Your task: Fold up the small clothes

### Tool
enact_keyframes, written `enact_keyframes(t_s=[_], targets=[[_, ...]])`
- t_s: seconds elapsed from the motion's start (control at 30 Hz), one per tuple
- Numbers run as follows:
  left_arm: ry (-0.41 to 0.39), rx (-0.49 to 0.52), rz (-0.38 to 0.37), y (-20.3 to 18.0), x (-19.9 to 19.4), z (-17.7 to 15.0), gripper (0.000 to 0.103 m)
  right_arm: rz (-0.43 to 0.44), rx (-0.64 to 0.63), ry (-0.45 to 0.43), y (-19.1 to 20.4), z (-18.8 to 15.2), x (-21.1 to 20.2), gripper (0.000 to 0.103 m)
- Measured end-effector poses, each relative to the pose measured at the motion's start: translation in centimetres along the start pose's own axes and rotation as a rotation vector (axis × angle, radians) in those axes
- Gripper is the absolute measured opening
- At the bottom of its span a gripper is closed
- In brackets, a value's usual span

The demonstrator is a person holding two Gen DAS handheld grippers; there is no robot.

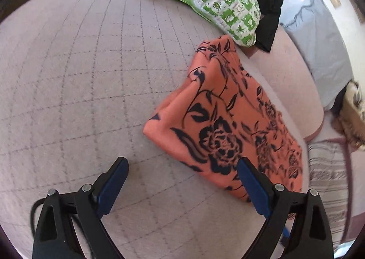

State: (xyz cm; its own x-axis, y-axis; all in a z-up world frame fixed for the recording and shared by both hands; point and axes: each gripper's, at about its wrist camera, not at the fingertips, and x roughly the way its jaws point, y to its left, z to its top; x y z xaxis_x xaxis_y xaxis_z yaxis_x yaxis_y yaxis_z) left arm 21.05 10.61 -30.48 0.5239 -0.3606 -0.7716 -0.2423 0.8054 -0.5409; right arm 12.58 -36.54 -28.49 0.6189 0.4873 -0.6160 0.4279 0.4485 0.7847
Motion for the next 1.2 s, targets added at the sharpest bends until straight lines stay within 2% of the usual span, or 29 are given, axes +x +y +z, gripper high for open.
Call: enact_keyframes(t_s=[0.1,0.2,0.37,0.5,0.57,0.6,0.63,0.67,0.7,0.73,0.8,0.9,1.1,1.2], targets=[[0.008,-0.006,-0.039,-0.6,0.9,0.6,0.100,0.034,0.030,-0.053,-0.3,0.5,0.7,0.073],[0.001,0.062,-0.045,-1.8,2.4,1.6,0.103,0.065,0.036,-0.079,0.0,1.3,1.6,0.072],[-0.059,0.116,-0.038,-2.9,3.4,2.0,0.103,0.134,0.068,-0.112,-0.5,2.6,2.5,0.073],[-0.093,0.111,-0.075,-3.6,4.3,2.2,0.102,0.181,0.087,-0.122,-1.2,3.2,2.7,0.073],[-0.102,0.118,-0.055,-3.9,4.5,2.2,0.090,0.196,0.081,-0.126,-1.2,3.4,2.9,0.070],[-0.108,0.121,-0.039,-3.9,4.6,2.2,0.071,0.200,0.081,-0.128,-1.3,3.5,2.9,0.065],[-0.109,0.118,-0.023,-3.8,4.7,2.3,0.050,0.196,0.087,-0.131,-1.6,3.6,3.0,0.052],[-0.107,0.114,-0.016,-3.6,4.9,2.3,0.045,0.185,0.092,-0.134,-1.8,3.8,3.0,0.042],[-0.107,0.103,-0.029,-3.3,5.0,2.4,0.041,0.158,0.097,-0.134,-2.2,3.9,3.2,0.025],[-0.110,0.098,-0.039,-3.2,5.0,2.4,0.036,0.146,0.108,-0.134,-2.6,4.1,3.4,0.022],[-0.111,0.101,-0.049,-3.3,4.9,2.4,0.032,0.143,0.093,-0.142,-2.3,4.2,3.3,0.022],[-0.127,0.104,-0.070,-3.8,4.4,2.3,0.028,0.068,-0.015,-0.183,-0.4,3.9,2.8,0.020],[-0.163,0.115,-0.138,-4.7,1.8,1.5,0.026,-0.036,-0.255,-0.304,3.8,2.3,1.0,0.017],[-0.177,0.131,-0.165,-5.0,-0.1,0.4,0.025,-0.061,-0.357,-0.361,5.5,1.0,0.0,0.017]])
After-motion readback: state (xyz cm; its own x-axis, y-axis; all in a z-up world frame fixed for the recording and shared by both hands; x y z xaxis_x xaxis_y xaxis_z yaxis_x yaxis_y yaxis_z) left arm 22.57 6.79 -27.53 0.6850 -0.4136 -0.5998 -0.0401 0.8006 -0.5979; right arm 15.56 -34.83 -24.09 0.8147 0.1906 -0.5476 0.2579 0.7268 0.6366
